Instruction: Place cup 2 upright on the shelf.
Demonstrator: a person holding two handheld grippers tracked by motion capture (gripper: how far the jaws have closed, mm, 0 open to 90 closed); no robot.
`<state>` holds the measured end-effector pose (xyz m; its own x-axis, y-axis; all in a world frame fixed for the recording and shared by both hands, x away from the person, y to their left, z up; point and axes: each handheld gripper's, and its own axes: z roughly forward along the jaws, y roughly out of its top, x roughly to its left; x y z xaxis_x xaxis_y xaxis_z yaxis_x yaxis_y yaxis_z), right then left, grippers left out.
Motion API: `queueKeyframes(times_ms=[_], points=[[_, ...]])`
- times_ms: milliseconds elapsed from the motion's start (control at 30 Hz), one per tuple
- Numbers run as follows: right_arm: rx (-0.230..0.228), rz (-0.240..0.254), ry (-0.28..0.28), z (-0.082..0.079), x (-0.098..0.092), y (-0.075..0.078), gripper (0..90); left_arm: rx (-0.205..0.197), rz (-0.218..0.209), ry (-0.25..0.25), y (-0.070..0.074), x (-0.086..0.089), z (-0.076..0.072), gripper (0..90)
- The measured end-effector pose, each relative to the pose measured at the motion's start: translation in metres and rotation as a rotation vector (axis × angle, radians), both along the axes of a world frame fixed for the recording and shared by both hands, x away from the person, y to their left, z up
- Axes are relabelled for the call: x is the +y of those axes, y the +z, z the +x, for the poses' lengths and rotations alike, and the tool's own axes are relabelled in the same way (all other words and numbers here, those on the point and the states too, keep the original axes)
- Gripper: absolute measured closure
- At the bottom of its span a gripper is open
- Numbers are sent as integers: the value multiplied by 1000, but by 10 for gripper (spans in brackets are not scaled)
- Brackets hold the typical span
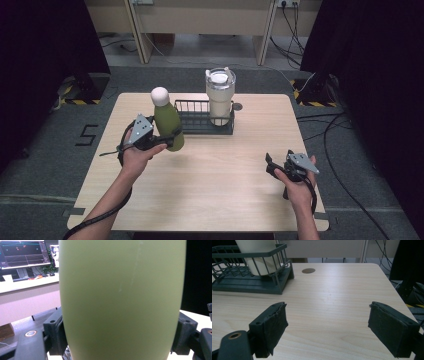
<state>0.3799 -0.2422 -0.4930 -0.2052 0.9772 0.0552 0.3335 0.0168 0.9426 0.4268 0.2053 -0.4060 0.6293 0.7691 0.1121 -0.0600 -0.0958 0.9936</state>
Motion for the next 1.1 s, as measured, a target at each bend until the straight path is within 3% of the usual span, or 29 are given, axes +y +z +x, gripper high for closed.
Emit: queueKeyframes(times_ms=[500,1100], points=[[2,-5,13,2,1,-1,153,-13,-4,11,10,-3,13,202],[1,0,3,0,-1,-1,154,-2,-15,28,7,-4,28,203]])
